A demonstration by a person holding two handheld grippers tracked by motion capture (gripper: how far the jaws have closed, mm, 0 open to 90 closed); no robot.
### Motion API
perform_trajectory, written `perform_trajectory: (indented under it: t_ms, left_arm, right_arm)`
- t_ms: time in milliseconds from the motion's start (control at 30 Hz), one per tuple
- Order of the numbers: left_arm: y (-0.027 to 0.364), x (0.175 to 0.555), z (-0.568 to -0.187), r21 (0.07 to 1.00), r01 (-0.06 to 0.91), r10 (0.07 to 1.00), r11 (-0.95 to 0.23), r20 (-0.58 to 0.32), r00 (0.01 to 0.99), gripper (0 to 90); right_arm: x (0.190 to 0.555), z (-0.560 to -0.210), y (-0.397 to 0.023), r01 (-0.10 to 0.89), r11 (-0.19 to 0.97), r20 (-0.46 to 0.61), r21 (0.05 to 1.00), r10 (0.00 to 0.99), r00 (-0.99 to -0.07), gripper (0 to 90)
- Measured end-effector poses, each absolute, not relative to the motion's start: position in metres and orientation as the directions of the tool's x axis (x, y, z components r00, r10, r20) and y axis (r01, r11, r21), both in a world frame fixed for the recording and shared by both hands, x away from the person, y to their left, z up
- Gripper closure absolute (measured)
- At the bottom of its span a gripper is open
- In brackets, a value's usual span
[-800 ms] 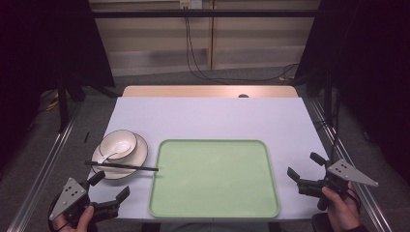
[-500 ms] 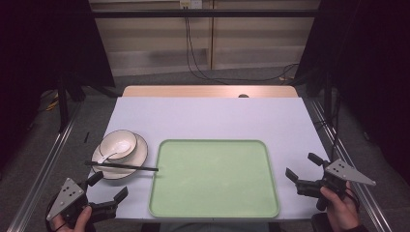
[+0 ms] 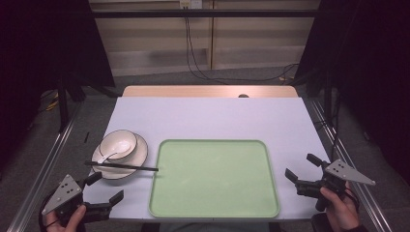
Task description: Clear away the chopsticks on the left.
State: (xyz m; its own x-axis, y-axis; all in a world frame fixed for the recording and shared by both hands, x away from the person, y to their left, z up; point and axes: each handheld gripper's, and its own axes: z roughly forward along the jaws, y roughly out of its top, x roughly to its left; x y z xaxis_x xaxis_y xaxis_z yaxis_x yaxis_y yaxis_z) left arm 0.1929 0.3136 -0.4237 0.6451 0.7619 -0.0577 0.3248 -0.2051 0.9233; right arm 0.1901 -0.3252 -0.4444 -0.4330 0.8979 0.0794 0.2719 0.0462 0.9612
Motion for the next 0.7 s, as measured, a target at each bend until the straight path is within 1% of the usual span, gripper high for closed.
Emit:
perform_trajectory:
  t_ms: [133,167,233,267,333,500,533,567,600,667,700]
  left_arm:
    - [0.321,0.196,-0.426,0.914,0.328,0.751,-0.238,-0.042,0.659,3.6]
    - [0.324,0.197,-0.427,0.911,0.315,0.753,-0.265,-0.009,0.658,3.6]
    - [0.327,0.2,-0.428,0.906,0.32,0.758,-0.276,0.0,0.652,3.5]
    - [0.327,0.2,-0.427,0.904,0.327,0.766,-0.274,-0.001,0.642,3.5]
    - [0.329,0.204,-0.427,0.901,0.336,0.757,-0.273,-0.014,0.654,3.5]
    - [0.335,0.212,-0.425,0.893,0.352,0.759,-0.281,-0.018,0.651,3.5]
    - [0.337,0.214,-0.424,0.885,0.361,0.758,-0.293,-0.015,0.652,3.5]
    - [0.34,0.218,-0.426,0.881,0.363,0.732,-0.304,-0.027,0.681,3.7]
    - [0.342,0.22,-0.426,0.872,0.359,0.718,-0.332,-0.012,0.695,3.8]
    - [0.344,0.222,-0.428,0.869,0.363,0.716,-0.337,-0.014,0.698,3.8]
    - [0.347,0.227,-0.429,0.856,0.37,0.708,-0.361,-0.008,0.707,4.2]
  right_arm:
    - [0.19,-0.445,-0.324,0.275,0.05,0.079,0.96,0.896,-0.437,1.1]
    - [0.19,-0.445,-0.324,0.276,0.047,0.082,0.96,0.896,-0.436,1.1]
    - [0.19,-0.445,-0.323,0.266,0.052,0.073,0.963,0.895,-0.44,1.0]
    - [0.19,-0.445,-0.322,0.264,0.049,0.074,0.963,0.896,-0.437,1.0]
    - [0.19,-0.444,-0.322,0.249,0.043,0.073,0.968,0.896,-0.438,0.8]
    - [0.19,-0.445,-0.322,0.248,0.042,0.073,0.968,0.897,-0.436,0.8]
    - [0.19,-0.445,-0.322,0.247,0.043,0.071,0.968,0.897,-0.436,0.8]
    - [0.19,-0.445,-0.322,0.248,0.042,0.072,0.968,0.897,-0.437,0.8]
    - [0.19,-0.445,-0.322,0.252,0.047,0.07,0.966,0.896,-0.438,0.8]
    - [0.19,-0.445,-0.322,0.255,0.048,0.072,0.966,0.896,-0.439,0.8]
    - [0.19,-0.445,-0.321,0.255,0.045,0.074,0.966,0.895,-0.439,0.7]
